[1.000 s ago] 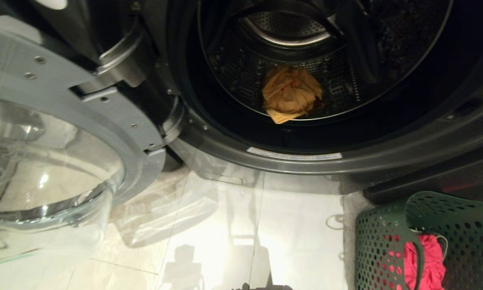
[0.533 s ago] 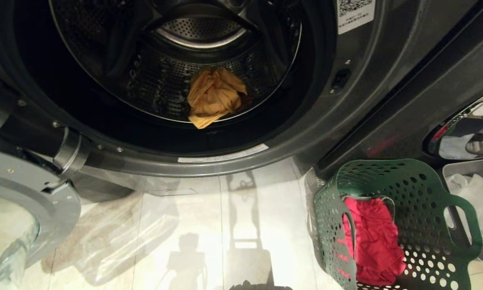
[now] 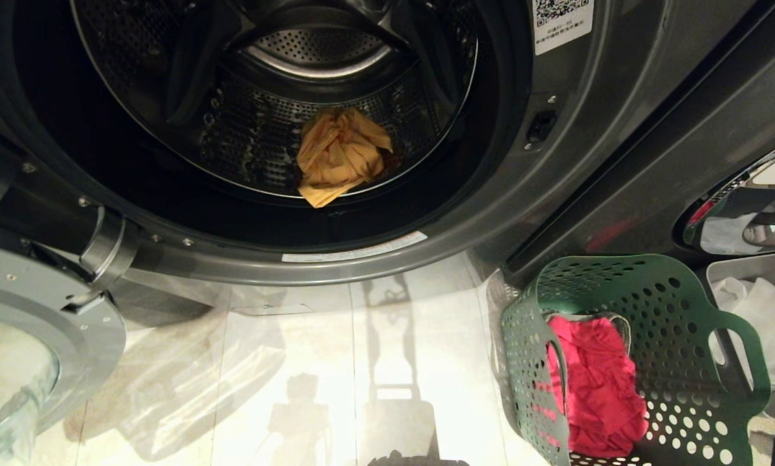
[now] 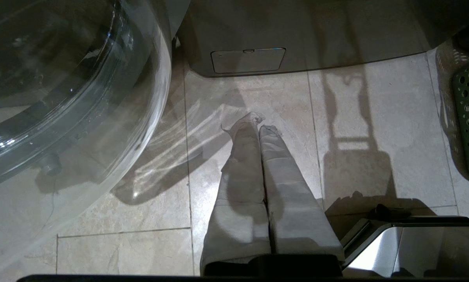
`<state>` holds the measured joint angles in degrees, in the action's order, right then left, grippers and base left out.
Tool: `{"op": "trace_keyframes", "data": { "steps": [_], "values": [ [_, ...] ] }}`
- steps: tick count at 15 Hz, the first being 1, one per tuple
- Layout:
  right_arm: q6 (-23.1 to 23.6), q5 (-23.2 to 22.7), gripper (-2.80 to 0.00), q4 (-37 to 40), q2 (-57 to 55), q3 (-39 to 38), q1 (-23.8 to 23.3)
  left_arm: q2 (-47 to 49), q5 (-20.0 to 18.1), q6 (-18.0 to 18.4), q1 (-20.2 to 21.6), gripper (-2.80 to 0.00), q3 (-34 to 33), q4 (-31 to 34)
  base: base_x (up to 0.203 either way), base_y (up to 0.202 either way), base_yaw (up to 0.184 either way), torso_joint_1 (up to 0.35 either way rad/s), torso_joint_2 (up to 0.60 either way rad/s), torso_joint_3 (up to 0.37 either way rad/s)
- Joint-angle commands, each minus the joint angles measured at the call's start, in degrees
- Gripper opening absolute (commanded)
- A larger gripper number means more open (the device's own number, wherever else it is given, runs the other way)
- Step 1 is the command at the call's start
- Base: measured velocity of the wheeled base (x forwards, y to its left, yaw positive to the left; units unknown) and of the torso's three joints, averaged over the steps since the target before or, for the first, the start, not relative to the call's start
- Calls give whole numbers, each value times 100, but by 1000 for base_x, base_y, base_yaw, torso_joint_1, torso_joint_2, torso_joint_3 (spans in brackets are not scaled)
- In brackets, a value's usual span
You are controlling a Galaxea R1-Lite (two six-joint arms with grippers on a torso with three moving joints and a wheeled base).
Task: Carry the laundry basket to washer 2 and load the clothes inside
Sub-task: Place the clothes into the washing machine
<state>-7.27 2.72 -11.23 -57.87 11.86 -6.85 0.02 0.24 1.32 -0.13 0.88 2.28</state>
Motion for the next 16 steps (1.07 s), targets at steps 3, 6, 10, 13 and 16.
{"op": "trace_keyframes", "data": {
  "steps": [3, 6, 10, 13, 16],
  "values": [
    [-12, -84, 0, -781, -1228, -290, 0, -2, 2, 0, -4, -280, 0, 1, 0, 0, 0, 0, 0, 0],
    [-27, -82, 0, -1456, -2126, -273, -13, -2, 11, 0, -4, -280, 0, 1, 0, 0, 0, 0, 0, 0],
    [-131, -91, 0, -2345, -3642, -277, -59, -2, 5, 0, 5, -280, 0, 1, 0, 0, 0, 0, 0, 0],
    [-212, -110, 0, -3160, -4940, -169, -111, -2, 2, 0, -4, -280, 0, 1, 0, 0, 0, 0, 0, 0],
    [-191, -215, 0, -3761, -6153, 413, -251, -2, 2, 0, -4, -280, 0, 1, 0, 0, 0, 0, 0, 0]
  ]
}}
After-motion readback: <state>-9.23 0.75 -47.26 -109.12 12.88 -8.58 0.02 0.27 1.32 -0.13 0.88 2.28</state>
